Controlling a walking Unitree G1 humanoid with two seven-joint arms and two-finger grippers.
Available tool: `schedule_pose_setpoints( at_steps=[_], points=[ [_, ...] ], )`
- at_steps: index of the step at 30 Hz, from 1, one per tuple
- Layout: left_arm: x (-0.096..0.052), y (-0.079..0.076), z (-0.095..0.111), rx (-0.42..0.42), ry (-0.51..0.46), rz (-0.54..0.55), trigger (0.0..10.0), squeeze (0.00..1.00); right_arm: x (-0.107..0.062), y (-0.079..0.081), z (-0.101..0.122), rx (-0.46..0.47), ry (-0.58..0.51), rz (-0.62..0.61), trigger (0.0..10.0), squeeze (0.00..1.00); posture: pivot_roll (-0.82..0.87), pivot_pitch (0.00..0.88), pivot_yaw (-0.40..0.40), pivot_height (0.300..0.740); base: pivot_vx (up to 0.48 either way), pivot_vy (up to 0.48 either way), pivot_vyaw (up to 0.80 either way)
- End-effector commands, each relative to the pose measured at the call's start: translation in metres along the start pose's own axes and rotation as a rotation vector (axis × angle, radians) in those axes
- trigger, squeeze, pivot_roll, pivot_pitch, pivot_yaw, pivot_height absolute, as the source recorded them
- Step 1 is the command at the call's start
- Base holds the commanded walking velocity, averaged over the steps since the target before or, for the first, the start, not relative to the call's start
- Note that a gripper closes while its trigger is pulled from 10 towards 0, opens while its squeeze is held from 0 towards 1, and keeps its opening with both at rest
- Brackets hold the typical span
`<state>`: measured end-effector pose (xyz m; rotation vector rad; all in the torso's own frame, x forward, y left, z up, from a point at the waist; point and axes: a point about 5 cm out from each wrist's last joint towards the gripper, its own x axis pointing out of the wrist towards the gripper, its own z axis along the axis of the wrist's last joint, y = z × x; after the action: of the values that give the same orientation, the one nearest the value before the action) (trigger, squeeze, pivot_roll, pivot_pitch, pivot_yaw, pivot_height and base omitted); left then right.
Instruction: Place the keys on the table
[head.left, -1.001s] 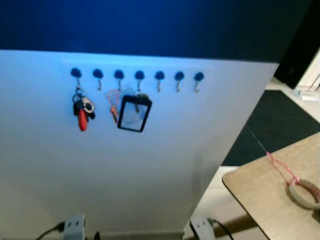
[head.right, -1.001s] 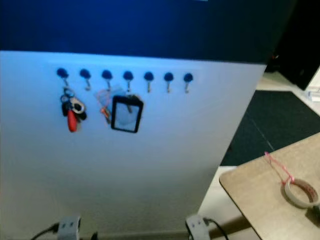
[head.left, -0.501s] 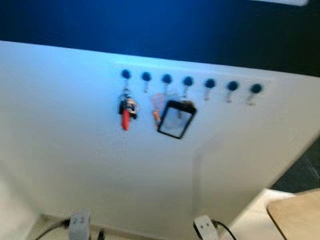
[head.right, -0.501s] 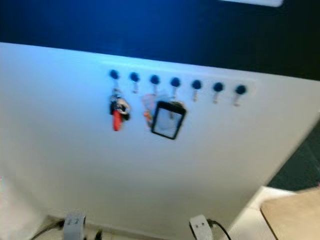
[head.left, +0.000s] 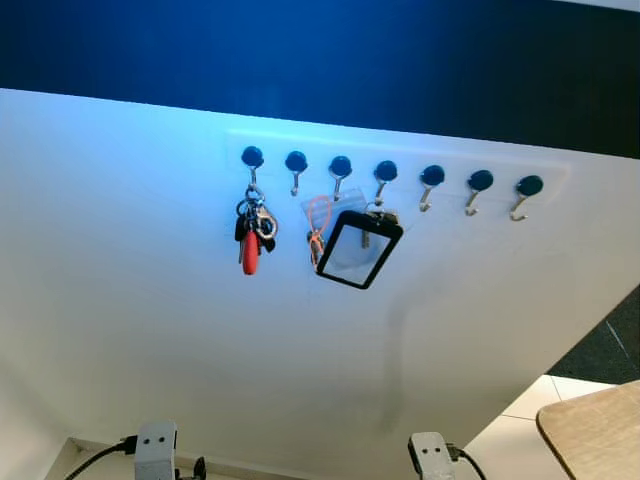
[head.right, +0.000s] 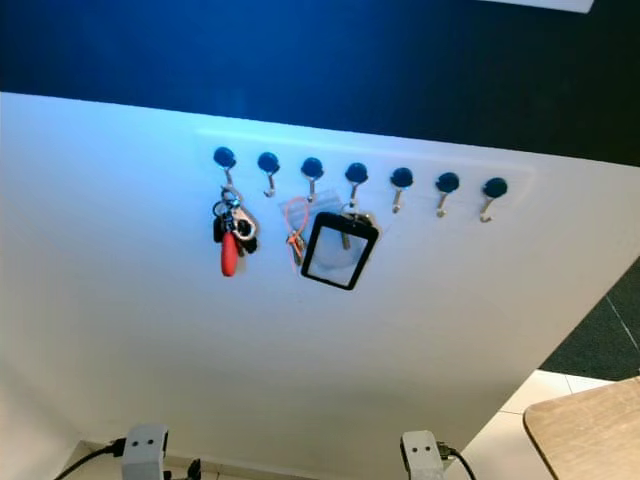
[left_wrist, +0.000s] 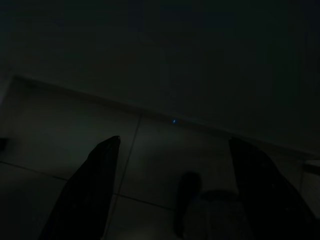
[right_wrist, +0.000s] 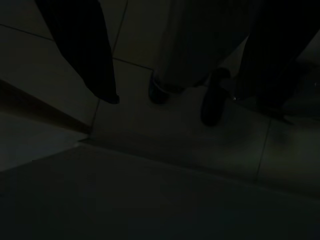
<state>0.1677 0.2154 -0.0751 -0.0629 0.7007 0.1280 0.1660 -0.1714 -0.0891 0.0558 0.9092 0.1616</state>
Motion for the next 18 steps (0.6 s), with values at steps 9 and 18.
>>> schedule_pose_setpoints(
  at_steps=[9,18],
  points=[
    [-0.0005,-0.0023,0.0011,0.010,-0.017,-0.009,10.0,0.00,-0.0004,-0.0003,-0.0022,0.016,0.009,-0.005,10.0,0.00,0.07,0.023,-0.049,0.740,0.000,0.383,0.00],
    [-0.0011,-0.0039,0.0043,0.033,-0.050,-0.026,10.0,0.00,-0.0001,-0.0001,-0.0011,0.019,0.004,-0.006,10.0,0.00,0.07,0.024,-0.046,0.740,0.000,0.127,0.00]
  ],
)
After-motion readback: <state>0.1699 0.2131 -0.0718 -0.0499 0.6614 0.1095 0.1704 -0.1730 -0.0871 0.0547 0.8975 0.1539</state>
